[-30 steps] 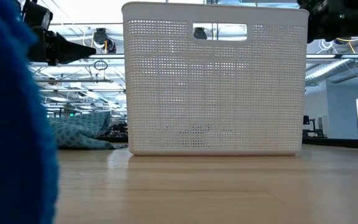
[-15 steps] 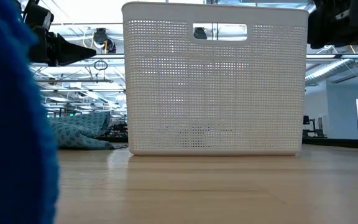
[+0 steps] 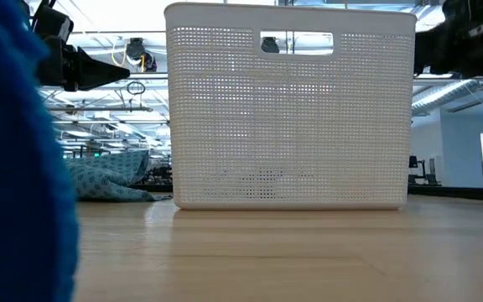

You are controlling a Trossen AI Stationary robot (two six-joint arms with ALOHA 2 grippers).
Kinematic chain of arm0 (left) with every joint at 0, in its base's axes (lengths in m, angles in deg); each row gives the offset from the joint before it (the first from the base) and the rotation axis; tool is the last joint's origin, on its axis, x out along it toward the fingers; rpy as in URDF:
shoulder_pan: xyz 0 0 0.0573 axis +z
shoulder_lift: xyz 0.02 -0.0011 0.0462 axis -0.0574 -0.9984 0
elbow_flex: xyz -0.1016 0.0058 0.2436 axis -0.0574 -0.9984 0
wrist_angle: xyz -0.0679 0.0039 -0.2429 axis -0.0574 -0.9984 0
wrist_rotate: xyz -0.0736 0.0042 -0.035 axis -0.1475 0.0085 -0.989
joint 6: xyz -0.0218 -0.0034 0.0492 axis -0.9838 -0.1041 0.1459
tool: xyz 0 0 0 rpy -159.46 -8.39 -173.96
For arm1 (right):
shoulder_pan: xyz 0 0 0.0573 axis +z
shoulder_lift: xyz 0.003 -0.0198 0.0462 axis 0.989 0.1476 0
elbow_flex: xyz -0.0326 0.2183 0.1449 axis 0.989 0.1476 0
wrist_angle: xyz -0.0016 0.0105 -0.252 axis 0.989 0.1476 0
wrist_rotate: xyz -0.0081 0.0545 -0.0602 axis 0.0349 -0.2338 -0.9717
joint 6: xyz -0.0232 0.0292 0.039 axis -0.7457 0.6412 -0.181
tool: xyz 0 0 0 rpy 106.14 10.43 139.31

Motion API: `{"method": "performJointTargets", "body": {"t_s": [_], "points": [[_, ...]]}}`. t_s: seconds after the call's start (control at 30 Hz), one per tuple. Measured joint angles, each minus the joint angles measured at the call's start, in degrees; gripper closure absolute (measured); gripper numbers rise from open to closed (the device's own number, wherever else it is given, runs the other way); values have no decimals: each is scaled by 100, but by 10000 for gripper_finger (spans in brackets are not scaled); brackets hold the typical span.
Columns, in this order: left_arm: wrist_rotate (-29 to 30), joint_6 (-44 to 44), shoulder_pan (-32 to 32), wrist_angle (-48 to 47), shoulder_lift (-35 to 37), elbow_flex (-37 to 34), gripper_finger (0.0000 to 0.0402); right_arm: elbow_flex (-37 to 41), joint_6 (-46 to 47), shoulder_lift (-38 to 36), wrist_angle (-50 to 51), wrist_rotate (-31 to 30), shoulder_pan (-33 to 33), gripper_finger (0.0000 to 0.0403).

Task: Pick & place medical supplies in basket/bin
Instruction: Put the small blue bandage into the white bin

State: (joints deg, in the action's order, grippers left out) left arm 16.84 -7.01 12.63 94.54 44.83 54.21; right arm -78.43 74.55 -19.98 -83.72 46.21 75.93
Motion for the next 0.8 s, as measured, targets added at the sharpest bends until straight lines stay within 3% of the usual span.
{"method": "performJointTargets", "body": {"t_s": [0.37, 0.5, 0.57, 0.63, 0.8], "points": [[-28, -494, 0, -45, 0, 0, 373, 225, -122, -19, -493, 5, -42, 403], [-877, -525, -73, -68, -1, 145, 379, 231, -115, -19, -493, -1, -42, 403], [-1333, -587, -246, -113, -71, 430, 390, 236, -66, -19, -490, -7, -42, 403], [-1410, -600, -507, -455, -187, 879, 397, 236, -52, -19, -492, -9, -42, 403], [-605, -305, -1491, -2253, -1180, 2392, 391, 242, -46, -19, -488, -14, -42, 403]]}}
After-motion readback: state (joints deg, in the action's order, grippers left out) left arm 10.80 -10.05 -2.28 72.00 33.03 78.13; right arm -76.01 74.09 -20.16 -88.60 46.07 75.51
